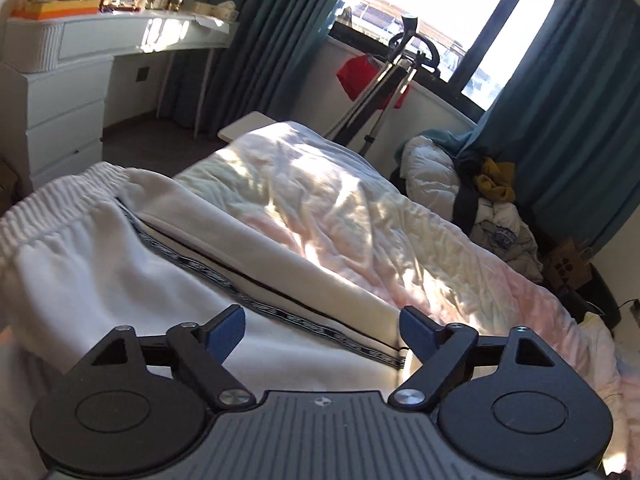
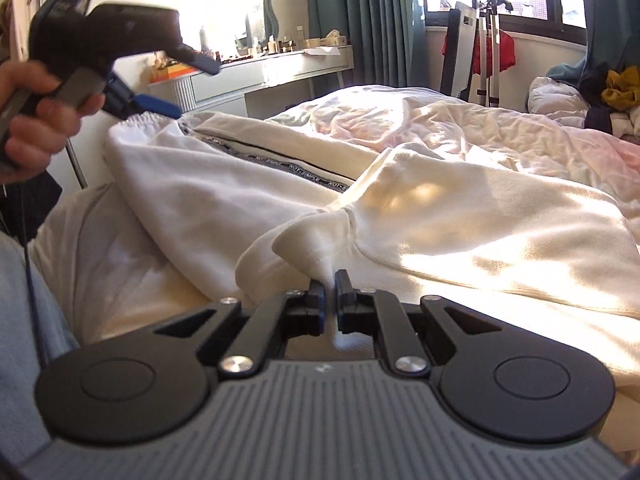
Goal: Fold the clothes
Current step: 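Grasp the ribbed sweatpants cuff with the left gripper and lift it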
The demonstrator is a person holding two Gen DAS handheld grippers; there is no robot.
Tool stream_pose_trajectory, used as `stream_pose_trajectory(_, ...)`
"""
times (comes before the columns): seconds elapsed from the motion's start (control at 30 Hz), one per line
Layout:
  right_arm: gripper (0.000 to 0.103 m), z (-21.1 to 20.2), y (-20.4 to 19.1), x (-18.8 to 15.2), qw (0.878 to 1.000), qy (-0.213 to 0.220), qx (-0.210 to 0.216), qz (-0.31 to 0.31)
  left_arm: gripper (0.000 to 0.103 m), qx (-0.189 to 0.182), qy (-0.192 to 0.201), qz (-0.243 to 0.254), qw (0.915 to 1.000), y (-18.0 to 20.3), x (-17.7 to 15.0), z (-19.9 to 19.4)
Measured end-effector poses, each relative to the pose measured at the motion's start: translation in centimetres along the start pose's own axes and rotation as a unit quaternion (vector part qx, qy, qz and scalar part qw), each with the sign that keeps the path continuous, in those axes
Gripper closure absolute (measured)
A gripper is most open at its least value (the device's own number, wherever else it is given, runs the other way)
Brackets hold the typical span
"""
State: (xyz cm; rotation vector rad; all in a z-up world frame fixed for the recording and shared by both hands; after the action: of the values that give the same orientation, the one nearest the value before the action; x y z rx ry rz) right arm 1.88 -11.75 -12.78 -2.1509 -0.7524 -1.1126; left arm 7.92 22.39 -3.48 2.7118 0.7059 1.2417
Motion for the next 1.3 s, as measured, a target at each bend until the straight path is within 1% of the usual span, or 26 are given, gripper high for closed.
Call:
stream_pose_trajectory(0.03,0.093,-0.3,-0.1,0.1,1.0,0.004,0.001,0.006,0.006,0.008,0.004,-0.006,0.9999,-1.0,-0.2,-0.7)
stream_pose_trajectory(0.13,0.093,-1.0,-0.4,0.4,1.0,0.01,-0.001,0.019,0.006,0.019,0.013,-0.03,0.9993,-4.1,-0.6,-2.6)
stream_pose_trajectory(0.23,0.093,-1.6,-0.2,0.8,0.999,0.015,-0.001,0.049,0.006,0.006,0.017,-0.096,0.9952,-8.0,-0.6,-4.4)
stream_pose_trajectory(0.27,0.093,-1.9,0.0,0.9,0.998,0.019,-0.001,0.059,0.006,0.0,0.01,-0.13,0.9915,-9.7,-0.7,-4.7)
stream_pose_trajectory(0.33,0.093,-2.6,0.2,1.2,0.997,0.03,-0.001,0.077,0.007,0.002,-0.012,-0.177,0.9842,-12.4,-1.0,-4.5)
stream_pose_trajectory(0.4,0.093,-3.3,0.3,1.5,0.995,0.046,-0.004,0.085,0.01,0.004,-0.03,-0.207,0.9779,-14.8,-1.5,-4.0)
stream_pose_trajectory(0.47,0.093,-3.9,0.3,2.1,0.995,0.063,-0.007,0.084,0.01,-0.006,-0.041,-0.23,0.9724,-16.6,-1.8,-3.3)
stream_pose_trajectory(0.67,0.093,-4.9,1.3,2.9,0.99,0.092,-0.015,0.107,0.016,-0.028,-0.051,-0.264,0.9627,-17.9,-1.6,-0.1)
stream_pose_trajectory(0.77,0.093,-4.7,2.0,2.9,0.989,0.09,-0.041,0.108,0.017,-0.039,-0.056,-0.281,0.9572,-18.6,-1.5,1.4)
stream_pose_trajectory(0.87,0.093,-3.3,3.3,2.3,0.988,0.068,-0.081,0.11,0.02,-0.049,-0.061,-0.298,0.9512,-19.3,-1.3,3.0)
stream_pose_trajectory(0.97,0.094,-0.5,4.8,0.6,0.987,0.016,-0.122,0.107,0.029,-0.059,-0.066,-0.315,0.945,-20.0,-1.2,4.6)
stream_pose_trajectory(1.0,0.094,0.6,5.3,-0.3,0.986,-0.008,-0.125,0.111,0.035,-0.053,-0.065,-0.312,0.9462,-20.1,-1.0,4.9)
stream_pose_trajectory(1.03,0.094,1.3,5.5,-0.8,0.985,-0.018,-0.127,0.112,0.044,-0.046,-0.062,-0.311,0.9474,-20.3,-0.9,5.1)
stream_pose_trajectory(1.07,0.094,1.6,5.4,-0.9,0.986,-0.022,-0.129,0.106,0.056,-0.036,-0.057,-0.309,0.9485,-20.4,-0.7,5.2)
stream_pose_trajectory(1.13,0.094,2.1,5.4,-1.1,0.986,-0.029,-0.132,0.094,0.063,-0.016,-0.043,-0.298,0.9533,-20.1,-0.3,4.9)
stream_pose_trajectory(1.17,0.094,2.0,5.4,-1.0,0.986,-0.029,-0.132,0.097,0.069,-0.007,-0.031,-0.284,0.9583,-19.5,0.1,4.4)
stream_pose_trajectory(1.2,0.094,1.9,5.3,-1.0,0.986,-0.028,-0.132,0.099,0.072,0.002,-0.018,-0.269,0.9628,-19.0,0.5,3.9)
stream_pose_trajectory(1.23,0.094,1.8,5.3,-0.9,0.986,-0.025,-0.129,0.104,0.079,0.007,-0.005,-0.258,0.966,-18.3,0.9,3.3)
stream_pose_trajectory(1.27,0.094,1.6,5.3,-0.9,0.986,-0.023,-0.127,0.109,0.083,0.007,0.008,-0.253,0.9674,-17.5,1.4,2.6)
stream_pose_trajectory(1.3,0.094,1.4,5.3,-0.8,0.986,-0.021,-0.124,0.112,0.084,0.007,0.021,-0.247,0.9687,-16.6,1.9,1.8)
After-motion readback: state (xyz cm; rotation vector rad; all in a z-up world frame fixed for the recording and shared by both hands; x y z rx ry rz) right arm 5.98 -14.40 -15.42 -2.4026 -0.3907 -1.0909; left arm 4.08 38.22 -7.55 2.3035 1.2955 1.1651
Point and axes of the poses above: each gripper's, at about its wrist camera, not at the fingertips, and z roughly the way its jaws point, y to its right, x to its top, the point moved 6 cm from there along z, roughly the way its jaws point, and after that the axes turned 12 degrees about x, right-handed, at the moved point
